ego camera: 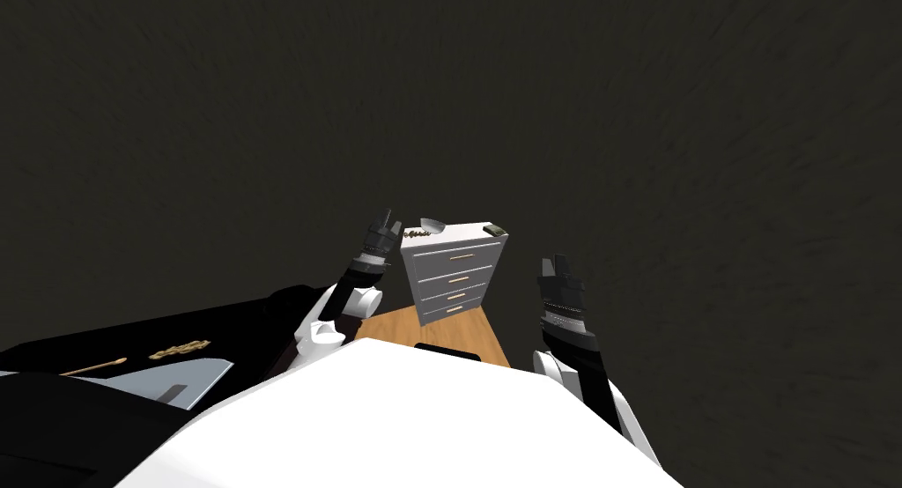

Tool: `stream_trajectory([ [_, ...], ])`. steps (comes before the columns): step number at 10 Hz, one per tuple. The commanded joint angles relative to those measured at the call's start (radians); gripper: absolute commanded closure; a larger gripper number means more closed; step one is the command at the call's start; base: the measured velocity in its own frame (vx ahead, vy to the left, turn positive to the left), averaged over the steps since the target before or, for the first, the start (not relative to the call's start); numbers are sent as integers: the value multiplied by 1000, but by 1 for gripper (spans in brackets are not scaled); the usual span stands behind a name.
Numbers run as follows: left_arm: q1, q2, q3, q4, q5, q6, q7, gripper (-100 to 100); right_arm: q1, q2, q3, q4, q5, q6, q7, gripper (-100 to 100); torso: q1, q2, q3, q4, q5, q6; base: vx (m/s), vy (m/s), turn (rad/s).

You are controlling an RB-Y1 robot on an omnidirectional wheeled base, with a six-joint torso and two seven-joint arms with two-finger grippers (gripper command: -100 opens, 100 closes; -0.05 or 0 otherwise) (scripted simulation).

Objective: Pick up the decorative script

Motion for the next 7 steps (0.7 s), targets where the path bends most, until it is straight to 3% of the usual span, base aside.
stream_trajectory([
  [1, -36, 18, -2, -5, -4, 50, 23, -100, 0, 0, 0, 0, 0, 0, 0, 0, 0, 0, 0, 0, 0, 0, -12, -12, 74],
  [4, -71, 34, -2, -6, -5, 137, 45, -100, 0, 0, 0, 0, 0, 0, 0, 0, 0, 0, 0, 0, 0, 0, -8, -14, 35],
  [5, -107, 49, -2, -7, -6, 171, 67, -100, 0, 0, 0, 0, 0, 0, 0, 0, 0, 0, 0, 0, 0, 0, -8, -15, 59],
  [7, -107, 49, -2, -7, -6, 211, 67, -100, 0, 0, 0, 0, 0, 0, 0, 0, 0, 0, 0, 0, 0, 0, -2, -5, 16],
])
